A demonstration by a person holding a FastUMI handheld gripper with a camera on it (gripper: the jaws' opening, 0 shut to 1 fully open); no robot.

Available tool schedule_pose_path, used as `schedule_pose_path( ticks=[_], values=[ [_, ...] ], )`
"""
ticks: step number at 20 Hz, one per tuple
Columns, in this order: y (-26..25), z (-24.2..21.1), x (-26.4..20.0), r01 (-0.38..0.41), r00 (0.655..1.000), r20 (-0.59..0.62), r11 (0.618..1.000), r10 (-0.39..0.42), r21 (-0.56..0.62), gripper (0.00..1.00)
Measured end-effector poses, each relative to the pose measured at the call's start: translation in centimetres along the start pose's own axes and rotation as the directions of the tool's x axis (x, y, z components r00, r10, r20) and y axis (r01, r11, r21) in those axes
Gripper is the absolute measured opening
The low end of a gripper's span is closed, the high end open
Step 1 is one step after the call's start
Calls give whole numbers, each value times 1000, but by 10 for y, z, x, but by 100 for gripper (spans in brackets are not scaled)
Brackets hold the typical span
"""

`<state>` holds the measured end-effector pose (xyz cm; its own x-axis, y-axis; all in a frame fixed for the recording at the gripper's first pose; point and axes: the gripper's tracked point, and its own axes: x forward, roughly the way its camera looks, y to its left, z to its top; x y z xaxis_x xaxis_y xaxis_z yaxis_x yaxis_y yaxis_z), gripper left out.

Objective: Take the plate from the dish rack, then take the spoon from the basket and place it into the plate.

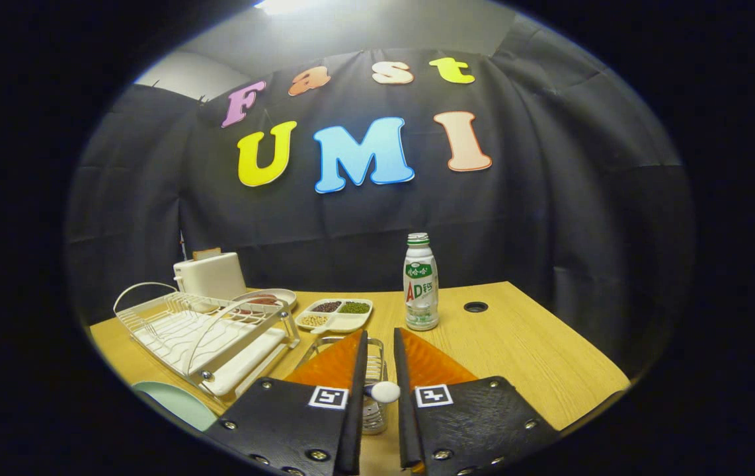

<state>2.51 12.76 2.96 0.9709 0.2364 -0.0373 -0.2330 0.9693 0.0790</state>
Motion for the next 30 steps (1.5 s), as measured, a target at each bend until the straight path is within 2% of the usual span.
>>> schedule_pose_path(
  ticks=[2,3,5,7,8,12,21,26,30],
  values=[
    [2,-3,0,-5,1000,-6,1000,5,-5,22],
    [1,6,-3,14,1000,-7,1000,-14,-6,14],
    [7,8,-6,-2,1000,-10,1000,2,-9,13],
    [5,25,-18,15,1000,12,1000,-16,11,13],
    [8,36,-20,34,999,-1,999,-34,12,7],
    [9,78,-37,73,997,0,997,-73,-5,7],
    [39,155,-74,59,998,-3,990,-60,-129,7],
    [66,165,-104,42,998,-46,990,-48,-136,7],
    [85,156,-120,35,995,-88,992,-46,-124,7]
  ],
)
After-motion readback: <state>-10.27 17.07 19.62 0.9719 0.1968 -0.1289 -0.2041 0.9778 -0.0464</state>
